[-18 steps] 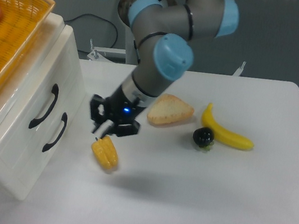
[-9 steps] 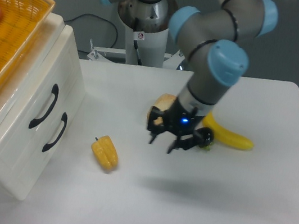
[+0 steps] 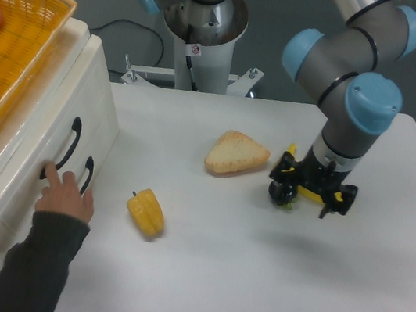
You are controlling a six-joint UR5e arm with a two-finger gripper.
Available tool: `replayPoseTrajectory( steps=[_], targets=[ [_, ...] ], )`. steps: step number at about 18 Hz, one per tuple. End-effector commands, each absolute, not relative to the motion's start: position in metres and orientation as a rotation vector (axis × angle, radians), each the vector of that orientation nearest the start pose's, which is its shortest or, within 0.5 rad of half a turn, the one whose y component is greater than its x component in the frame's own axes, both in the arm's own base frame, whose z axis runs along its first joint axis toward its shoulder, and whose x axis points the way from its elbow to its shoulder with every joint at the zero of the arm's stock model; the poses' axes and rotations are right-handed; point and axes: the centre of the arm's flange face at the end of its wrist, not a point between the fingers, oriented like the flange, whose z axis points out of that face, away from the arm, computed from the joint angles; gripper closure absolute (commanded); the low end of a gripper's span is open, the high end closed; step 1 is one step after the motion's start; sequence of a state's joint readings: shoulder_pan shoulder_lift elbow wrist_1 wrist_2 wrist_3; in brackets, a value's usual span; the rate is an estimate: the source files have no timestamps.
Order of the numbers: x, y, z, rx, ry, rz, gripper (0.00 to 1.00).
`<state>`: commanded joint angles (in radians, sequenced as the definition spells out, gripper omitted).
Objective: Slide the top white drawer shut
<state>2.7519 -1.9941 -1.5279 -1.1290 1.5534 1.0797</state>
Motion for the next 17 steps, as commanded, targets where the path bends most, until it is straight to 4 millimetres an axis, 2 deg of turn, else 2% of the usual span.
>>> replayPoseTrajectory(
  steps=[4, 6, 7, 9, 11, 17],
  targets=[
    [-0.590, 0.344, 0.279, -3.123, -0.019, 0.072, 0.00],
    [-0.611, 0.323, 0.274, -3.125, -0.010, 0.073, 0.00],
    [-0.618, 0.314, 0.276, -3.124, 0.047, 0.083, 0.00],
    [-0.624, 0.306, 0.275, -3.121, 0.163, 0.086, 0.00],
    [-0.637, 0.300, 0.271, -3.120, 0.187, 0.091, 0.00],
    [-0.645, 0.290, 0.275, -3.112, 0.297, 0.106, 0.00]
  ],
)
